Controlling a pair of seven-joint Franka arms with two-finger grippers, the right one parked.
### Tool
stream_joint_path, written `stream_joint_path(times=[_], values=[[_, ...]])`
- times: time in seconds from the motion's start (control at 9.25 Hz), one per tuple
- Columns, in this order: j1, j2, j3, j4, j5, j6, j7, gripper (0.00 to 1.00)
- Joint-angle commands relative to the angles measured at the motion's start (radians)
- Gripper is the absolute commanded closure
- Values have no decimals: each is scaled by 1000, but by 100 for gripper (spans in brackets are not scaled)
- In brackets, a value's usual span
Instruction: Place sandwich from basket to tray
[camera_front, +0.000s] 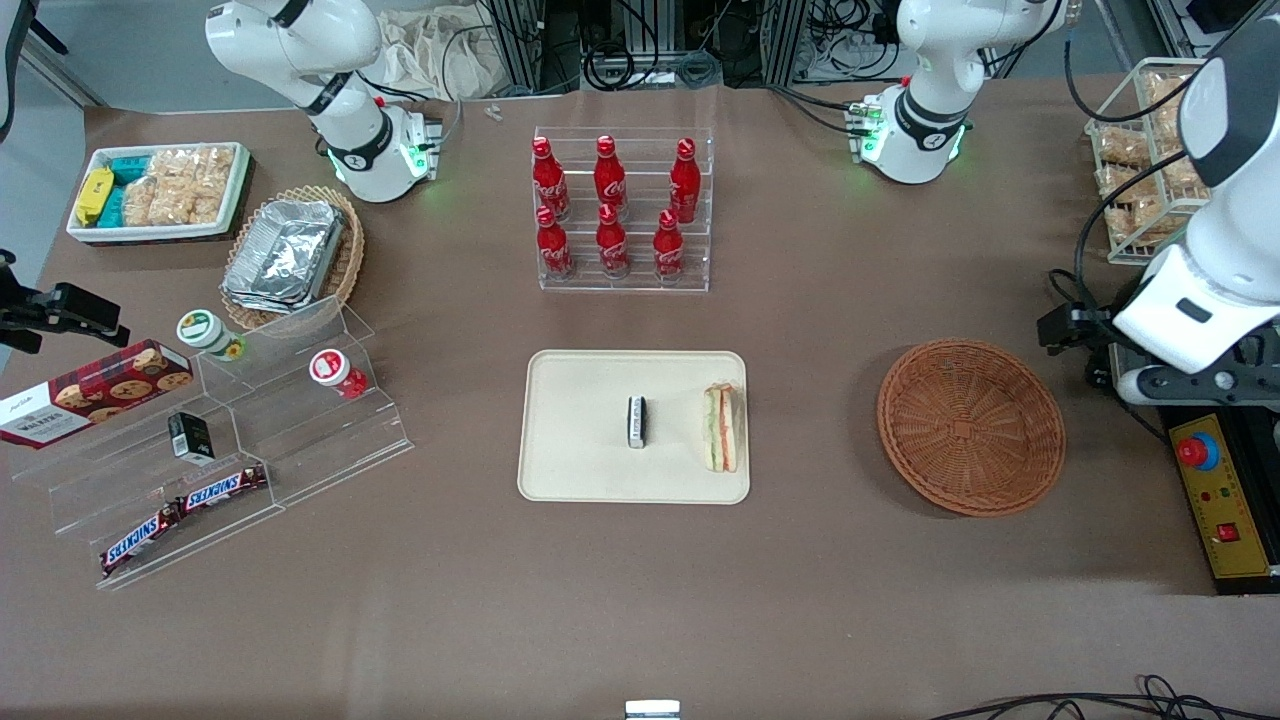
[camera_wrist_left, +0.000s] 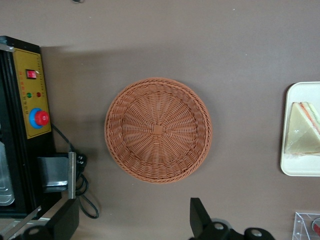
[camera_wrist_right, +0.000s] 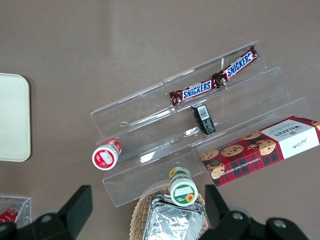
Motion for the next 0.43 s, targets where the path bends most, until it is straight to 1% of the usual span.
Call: stream_joint_path(times=[0.0, 0.11, 0.32], values=[[18, -43, 27, -12, -8, -20, 52, 0], [4, -43, 64, -10, -16, -20, 69, 0], [-29, -43, 122, -10, -63, -20, 61, 0]])
